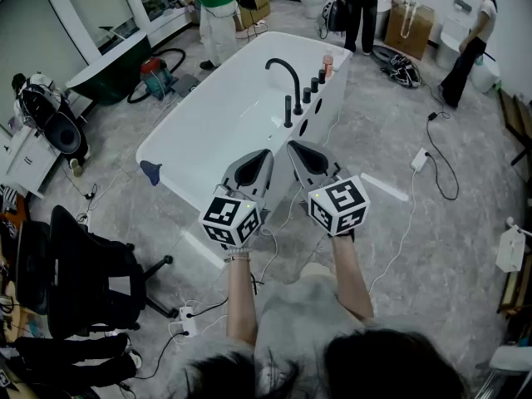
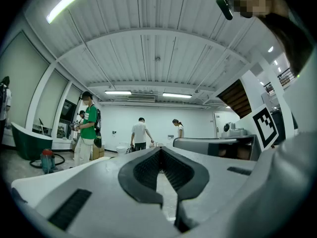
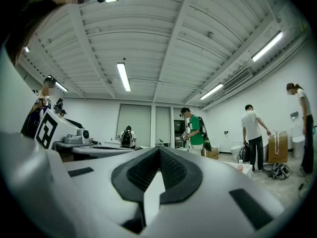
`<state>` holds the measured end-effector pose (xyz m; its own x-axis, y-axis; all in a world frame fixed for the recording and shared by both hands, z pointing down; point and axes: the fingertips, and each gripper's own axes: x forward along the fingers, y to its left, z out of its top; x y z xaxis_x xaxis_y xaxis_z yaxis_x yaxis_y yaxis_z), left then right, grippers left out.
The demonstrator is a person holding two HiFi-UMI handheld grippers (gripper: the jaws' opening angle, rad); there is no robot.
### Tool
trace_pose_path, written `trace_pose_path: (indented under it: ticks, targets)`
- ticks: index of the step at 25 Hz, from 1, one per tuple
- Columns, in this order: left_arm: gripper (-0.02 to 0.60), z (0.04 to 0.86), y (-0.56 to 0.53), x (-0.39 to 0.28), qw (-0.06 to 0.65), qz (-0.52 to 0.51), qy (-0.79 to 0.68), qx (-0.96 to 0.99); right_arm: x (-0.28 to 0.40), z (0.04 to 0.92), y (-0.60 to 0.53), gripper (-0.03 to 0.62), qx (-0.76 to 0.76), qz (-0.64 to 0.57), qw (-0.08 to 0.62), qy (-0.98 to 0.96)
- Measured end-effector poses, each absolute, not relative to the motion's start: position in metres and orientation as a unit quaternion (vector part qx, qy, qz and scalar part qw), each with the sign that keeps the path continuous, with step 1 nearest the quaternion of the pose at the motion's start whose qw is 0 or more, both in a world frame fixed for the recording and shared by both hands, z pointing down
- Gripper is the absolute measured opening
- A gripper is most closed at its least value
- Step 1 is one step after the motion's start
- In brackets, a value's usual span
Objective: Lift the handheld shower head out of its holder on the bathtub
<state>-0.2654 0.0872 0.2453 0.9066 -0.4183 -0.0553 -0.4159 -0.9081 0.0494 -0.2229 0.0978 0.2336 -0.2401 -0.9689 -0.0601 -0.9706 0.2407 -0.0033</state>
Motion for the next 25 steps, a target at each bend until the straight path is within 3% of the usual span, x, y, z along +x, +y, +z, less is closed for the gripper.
trace_pose_path:
  ticks: [12,25]
  targets:
    - [0.005,0.249,0.075,-0.25,0.015,-0.028,-0.211,0.977,-0.202,0.237,0.089,-0.002,-0.622,0.018,0.035,0.782]
    - [0.005,0.237,0.045,-0.185,0.005,-0.023,-0.191,0.981,-0.142,0.22,0.059,0.0,-0.606,0.026,0.043,0.794]
